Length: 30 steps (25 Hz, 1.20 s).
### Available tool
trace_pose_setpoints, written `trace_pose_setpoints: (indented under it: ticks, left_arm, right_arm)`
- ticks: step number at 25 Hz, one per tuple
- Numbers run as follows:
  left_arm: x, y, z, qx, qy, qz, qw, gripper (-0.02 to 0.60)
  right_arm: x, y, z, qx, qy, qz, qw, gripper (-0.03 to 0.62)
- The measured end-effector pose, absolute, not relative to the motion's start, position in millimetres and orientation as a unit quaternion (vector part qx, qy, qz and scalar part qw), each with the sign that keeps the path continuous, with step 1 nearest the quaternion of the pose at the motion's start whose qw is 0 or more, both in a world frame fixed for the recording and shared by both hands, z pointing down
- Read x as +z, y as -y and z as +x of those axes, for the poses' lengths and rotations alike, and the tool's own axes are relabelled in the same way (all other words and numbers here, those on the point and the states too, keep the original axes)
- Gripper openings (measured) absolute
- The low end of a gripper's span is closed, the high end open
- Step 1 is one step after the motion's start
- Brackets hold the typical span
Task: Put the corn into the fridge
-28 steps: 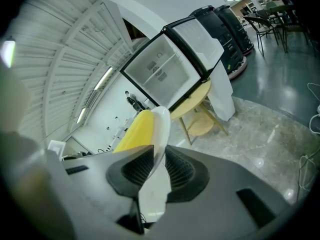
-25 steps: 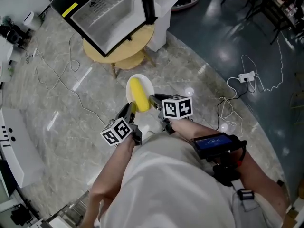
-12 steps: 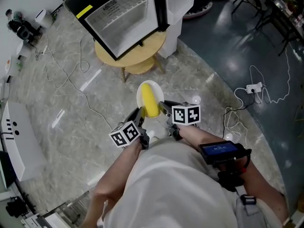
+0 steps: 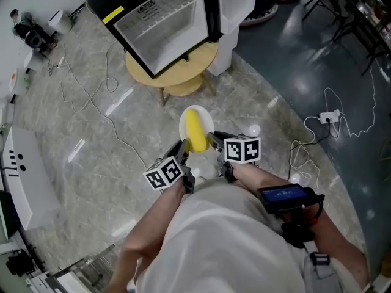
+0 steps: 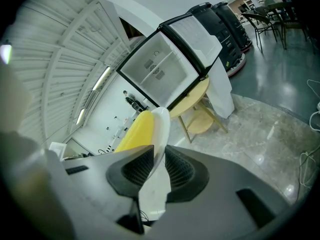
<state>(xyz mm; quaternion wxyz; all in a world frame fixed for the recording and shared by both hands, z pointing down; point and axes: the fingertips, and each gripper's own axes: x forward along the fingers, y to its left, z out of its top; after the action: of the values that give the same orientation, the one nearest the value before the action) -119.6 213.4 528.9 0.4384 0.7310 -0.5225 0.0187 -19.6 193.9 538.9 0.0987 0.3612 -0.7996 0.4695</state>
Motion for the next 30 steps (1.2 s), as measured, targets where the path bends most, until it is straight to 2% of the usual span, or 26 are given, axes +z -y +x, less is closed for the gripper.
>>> trace_pose_setpoints:
  ticks: [30]
  left_arm:
    - [538, -177, -122, 0.019, 0.537, 0.717, 0.445, 0.064]
  right_arm:
    - [546, -152, -22, 0.465, 0.807, 0.345, 0.115, 0.054]
